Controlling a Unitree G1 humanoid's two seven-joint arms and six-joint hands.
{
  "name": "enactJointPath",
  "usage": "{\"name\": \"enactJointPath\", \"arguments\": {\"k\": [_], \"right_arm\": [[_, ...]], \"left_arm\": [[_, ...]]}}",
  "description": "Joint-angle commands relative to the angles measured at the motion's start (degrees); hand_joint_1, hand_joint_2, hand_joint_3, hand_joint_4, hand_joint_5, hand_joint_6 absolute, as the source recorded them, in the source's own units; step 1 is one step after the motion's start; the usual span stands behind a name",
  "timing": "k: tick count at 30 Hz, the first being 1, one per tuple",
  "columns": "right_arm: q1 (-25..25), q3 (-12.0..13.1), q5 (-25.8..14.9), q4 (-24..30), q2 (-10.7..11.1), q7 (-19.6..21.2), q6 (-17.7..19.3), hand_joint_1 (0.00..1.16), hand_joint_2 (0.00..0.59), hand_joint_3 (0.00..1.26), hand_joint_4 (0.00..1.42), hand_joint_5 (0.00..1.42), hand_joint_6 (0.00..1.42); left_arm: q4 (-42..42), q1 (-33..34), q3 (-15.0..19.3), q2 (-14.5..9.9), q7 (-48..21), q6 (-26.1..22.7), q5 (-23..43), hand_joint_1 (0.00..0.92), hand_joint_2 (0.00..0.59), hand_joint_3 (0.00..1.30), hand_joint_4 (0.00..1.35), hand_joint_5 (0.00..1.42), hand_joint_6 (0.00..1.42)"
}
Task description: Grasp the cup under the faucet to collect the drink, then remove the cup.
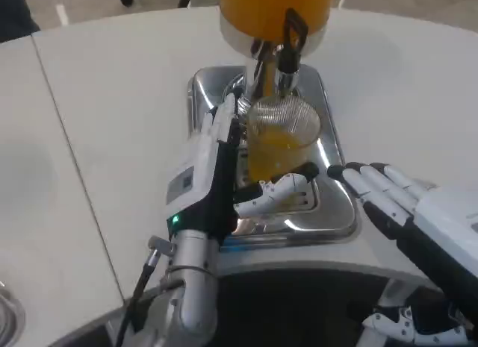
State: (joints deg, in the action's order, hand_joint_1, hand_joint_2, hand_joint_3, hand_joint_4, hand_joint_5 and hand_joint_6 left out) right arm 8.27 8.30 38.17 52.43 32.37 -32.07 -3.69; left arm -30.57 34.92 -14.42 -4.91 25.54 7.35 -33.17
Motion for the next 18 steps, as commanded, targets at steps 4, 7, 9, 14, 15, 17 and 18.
{"name": "enactJointPath", "arguments": {"k": [4, 7, 9, 14, 15, 17, 18], "right_arm": [[0.3, 0.1, 0.5, 3.0, -0.9, -2.2, -2.1, 0.76, 0.298, 0.0, 0.0, 0.0, 0.09], [0.0, -0.5, 0.8, 4.0, -1.4, -3.2, -3.3, 0.76, 0.298, 0.0, 0.0, 0.0, 0.09], [-0.3, -0.7, 0.9, 4.6, -1.5, -3.9, -4.2, 0.76, 0.298, 0.0, 0.0, 0.0, 0.09], [-0.9, -0.3, 0.8, 6.3, -1.9, -5.5, -6.9, 0.76, 0.298, 0.0, 0.0, 0.0, 0.12], [-0.8, -0.1, 0.9, 6.6, -2.1, -5.5, -7.3, 0.76, 0.298, 0.0, 0.0, 0.0, 0.12], [-0.5, 0.0, 0.9, 7.2, -2.0, -6.2, -7.9, 0.75, 0.298, 0.0, 0.0, 0.0, 0.12], [-0.4, 0.1, 0.9, 7.4, -2.0, -6.4, -8.2, 0.75, 0.297, 0.0, 0.0, 0.0, 0.12]], "left_arm": [[-3.0, 1.5, -0.8, 1.4, 1.5, 3.0, 1.0, 0.344, 0.045, 0.0, 0.0, 0.02, 0.04], [-3.9, 1.8, -1.1, 1.6, 1.5, 3.4, 1.2, 0.353, 0.042, 0.0, 0.0, 0.03, 0.06], [-4.6, 2.2, -1.2, 1.8, 1.8, 3.6, 1.1, 0.355, 0.043, 0.0, 0.0, 0.03, 0.06], [-6.7, 3.4, -1.4, 2.4, 2.2, 3.6, 1.2, 0.359, 0.048, 0.0, 0.0, 0.04, 0.06], [-7.1, 3.6, -1.5, 2.6, 2.4, 3.5, 1.0, 0.36, 0.049, 0.0, 0.0, 0.04, 0.06], [-8.0, 4.0, -1.8, 2.9, 2.8, 3.5, 1.0, 0.366, 0.054, 0.0, 0.0, 0.05, 0.06], [-8.4, 4.3, -1.8, 3.1, 3.1, 3.4, 1.0, 0.367, 0.054, 0.0, 0.0, 0.05, 0.07]]}}
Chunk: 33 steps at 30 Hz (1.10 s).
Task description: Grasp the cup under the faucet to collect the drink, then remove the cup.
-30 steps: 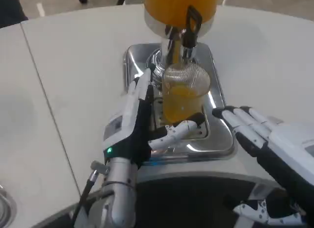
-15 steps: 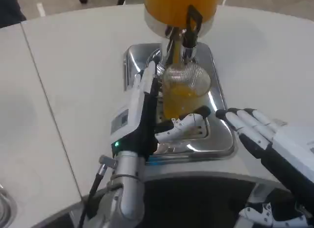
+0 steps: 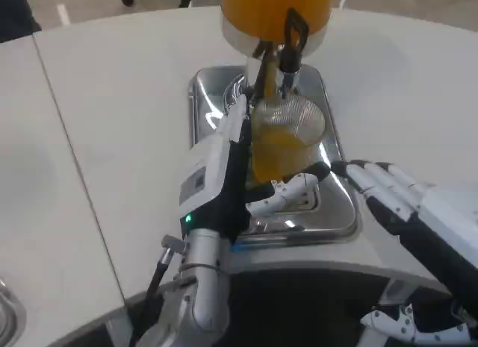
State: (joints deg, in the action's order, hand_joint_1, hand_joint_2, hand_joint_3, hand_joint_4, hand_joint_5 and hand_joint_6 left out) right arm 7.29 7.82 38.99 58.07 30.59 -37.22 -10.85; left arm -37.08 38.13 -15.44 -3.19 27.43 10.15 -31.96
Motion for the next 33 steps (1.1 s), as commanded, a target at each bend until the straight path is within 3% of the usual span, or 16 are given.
{"name": "enactJointPath", "arguments": {"k": [1, 5, 7, 11, 17, 20, 23, 25, 33], "right_arm": [[0.8, 0.6, 0.0, 1.9, -0.3, -1.4, -1.2, 0.75, 0.296, 0.0, 0.0, 0.0, 0.12], [0.8, 0.9, 0.3, 1.9, -0.1, -2.4, -1.7, 0.75, 0.295, 0.0, 0.0, 0.0, 0.12], [-0.4, 0.8, 0.6, 1.6, 0.1, -2.8, -2.6, 0.74, 0.297, 0.0, 0.0, 0.0, 0.12], [-2.4, 1.4, 0.8, 0.6, 0.8, -3.6, -4.2, 0.73, 0.299, 0.0, 0.0, 0.01, 0.13], [-1.6, 3.8, 1.0, 1.0, 1.7, -4.7, -5.8, 0.72, 0.299, 0.0, 0.0, 0.01, 0.13], [-1.0, 4.3, 0.9, 1.5, 1.9, -5.4, -6.3, 0.72, 0.299, 0.0, 0.0, 0.01, 0.13], [-1.1, 3.6, 0.8, 1.7, 1.7, -5.8, -6.7, 0.72, 0.3, 0.01, 0.0, 0.01, 0.13], [-1.6, 2.6, 1.0, 1.5, 1.6, -5.7, -6.7, 0.71, 0.303, 0.01, 0.0, 0.01, 0.13], [-4.8, -0.8, 1.2, -0.8, 1.2, -4.9, -6.7, 0.71, 0.311, 0.01, 0.0, 0.01, 0.13]], "left_arm": [[-2.3, 1.3, -0.8, 1.6, 1.5, 0.5, -0.2, 0.368, 0.055, 0.0, 0.0, 0.06, 0.08], [-4.1, 2.3, -1.0, 3.0, 4.0, 0.2, -0.2, 0.375, 0.054, 0.0, 0.0, 0.21, 0.25], [-4.7, 2.6, -1.4, 3.7, 5.6, -0.2, -0.6, 0.389, 0.054, 0.0, 0.03, 0.36, 0.51], [-6.0, 3.0, -2.3, 5.6, 8.3, -2.2, -1.4, 0.427, 0.051, 0.12, 0.22, 0.64, 0.88], [-9.4, 4.4, -3.8, 9.1, 11.8, -4.5, -2.0, 0.474, 0.046, 0.28, 0.47, 0.9, 1.2], [-11.0, 4.9, -3.8, 11.1, 14.5, -5.5, -1.7, 0.489, 0.045, 0.42, 0.69, 1.06, 1.4], [-11.2, 4.5, -4.0, 11.9, 21.3, -4.5, -2.3, 0.57, 0.068, 0.73, 1.05, 1.28, 1.42], [-11.4, 4.3, -4.2, 11.7, 23.8, -3.1, -2.2, 0.596, 0.068, 0.87, 1.16, 1.36, 1.42], [-10.6, 3.5, -2.9, 9.0, 24.5, 0.5, -0.1, 0.64, 0.062, 1.01, 1.2, 1.39, 1.42]]}}
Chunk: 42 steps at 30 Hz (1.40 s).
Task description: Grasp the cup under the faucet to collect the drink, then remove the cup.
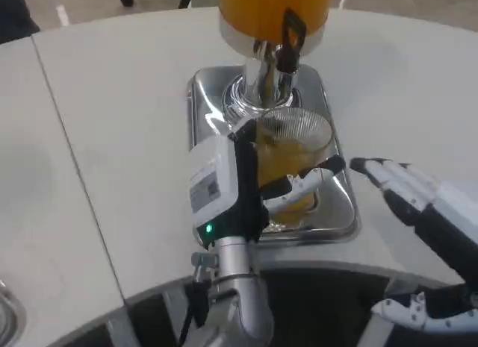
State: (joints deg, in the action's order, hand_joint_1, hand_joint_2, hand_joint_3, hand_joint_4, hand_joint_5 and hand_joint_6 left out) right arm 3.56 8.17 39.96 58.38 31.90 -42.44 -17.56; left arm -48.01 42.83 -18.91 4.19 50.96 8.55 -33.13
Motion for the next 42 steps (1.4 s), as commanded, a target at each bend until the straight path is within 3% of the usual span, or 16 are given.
{"name": "enactJointPath", "arguments": {"k": [1, 10, 14, 23, 30, 36, 42], "right_arm": [[-1.3, -1.3, 0.2, -1.3, -0.1, 0.3, 0.0, 0.7, 0.312, 0.01, 0.0, 0.0, 0.13], [-2.3, -3.2, -0.6, -3.2, -1.2, 1.4, 0.3, 0.7, 0.315, 0.01, 0.0, 0.0, 0.13], [-4.5, -5.8, -0.6, -5.7, -1.5, 2.9, 1.8, 0.7, 0.315, 0.01, 0.0, 0.0, 0.14], [-6.8, -7.9, -2.0, -10.4, -2.1, 5.9, 4.4, 0.71, 0.32, 0.01, 0.0, 0.0, 0.14], [-7.4, -7.4, -0.8, -11.3, -0.7, 7.5, 7.4, 0.7, 0.33, 0.01, 0.0, 0.0, 0.13], [-6.7, -6.7, -1.0, -12.0, 0.3, 8.9, 10.1, 0.68, 0.407, 0.01, 0.0, 0.0, 0.11], [-2.0, -4.9, 1.1, -14.5, -0.4, 16.1, 15.9, 0.58, 0.471, 0.0, 0.0, 0.0, 0.07]], "left_arm": [[0.5, -1.3, 0.8, 1.4, 0.8, 2.4, 1.4, 0.647, 0.057, 1.02, 1.2, 1.39, 1.42], [3.7, -3.0, 2.1, -0.5, 1.1, 3.3, 1.0, 0.659, 0.054, 1.06, 1.19, 1.39, 1.42], [8.9, -5.4, 3.4, -2.8, -0.2, 3.0, 1.0, 0.659, 0.053, 1.06, 1.2, 1.39, 1.42], [17.9, -10.0, 6.2, -7.5, -3.6, 1.1, 0.4, 0.66, 0.054, 1.06, 1.22, 1.38, 1.42], [22.9, -13.4, 7.9, -11.7, -5.8, 0.6, -0.3, 0.66, 0.058, 1.06, 1.22, 1.38, 1.42], [31.5, -18.7, 10.0, -15.0, -10.8, 1.1, 0.8, 0.66, 0.058, 1.07, 1.22, 1.39, 1.42], [40.7, -25.1, 11.6, -16.6, -17.2, 1.7, 2.5, 0.66, 0.059, 1.07, 1.23, 1.39, 1.42]]}}
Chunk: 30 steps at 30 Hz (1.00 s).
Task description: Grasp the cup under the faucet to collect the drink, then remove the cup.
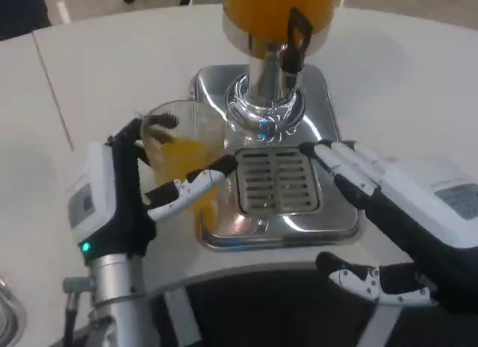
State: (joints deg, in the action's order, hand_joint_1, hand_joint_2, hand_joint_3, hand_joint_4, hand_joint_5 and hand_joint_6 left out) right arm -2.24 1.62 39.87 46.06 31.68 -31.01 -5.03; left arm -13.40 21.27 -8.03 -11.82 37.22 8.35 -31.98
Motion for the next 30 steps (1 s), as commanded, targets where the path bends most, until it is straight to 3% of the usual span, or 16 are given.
{"name": "enactJointPath", "arguments": {"k": [1, 5, 11, 27, 30], "right_arm": [[4.9, 2.2, 1.3, -3.0, -0.3, 6.4, 4.6, 0.55, 0.488, 0.0, 0.0, 0.0, 0.06], [7.3, 3.2, 2.0, -6.5, 0.0, 11.6, 9.2, 0.4, 0.524, 0.0, 0.0, 0.0, 0.02], [6.6, 2.0, 3.5, -10.4, 0.7, 14.2, 13.5, 0.1, 0.546, 0.0, 0.0, 0.0, 0.0], [9.4, 2.9, 3.8, -7.2, 0.1, 14.3, 15.4, 0.09, 0.568, 0.0, 0.0, 0.0, 0.0], [10.1, 3.0, 3.3, -6.8, 0.1, 14.1, 16.1, 0.1, 0.571, 0.0, 0.0, 0.0, 0.0]], "left_arm": [[7.4, -4.5, 1.0, -0.6, -4.8, 2.0, 2.0, 0.66, 0.059, 1.07, 1.24, 1.4, 1.42], [16.2, -9.7, 1.9, -2.0, -12.3, 4.2, 5.8, 0.659, 0.06, 1.07, 1.26, 1.4, 1.42], [24.4, -18.0, 1.7, -1.7, -18.0, 5.9, 6.5, 0.652, 0.063, 1.06, 1.3, 1.41, 1.42], [37.2, -32.5, 0.4, 0.8, -21.5, 7.9, 4.4, 0.666, 0.062, 1.06, 1.32, 1.41, 1.42], [38.6, -35.1, 0.4, 0.1, -22.7, 9.5, 4.3, 0.667, 0.062, 1.06, 1.32, 1.41, 1.42]]}}
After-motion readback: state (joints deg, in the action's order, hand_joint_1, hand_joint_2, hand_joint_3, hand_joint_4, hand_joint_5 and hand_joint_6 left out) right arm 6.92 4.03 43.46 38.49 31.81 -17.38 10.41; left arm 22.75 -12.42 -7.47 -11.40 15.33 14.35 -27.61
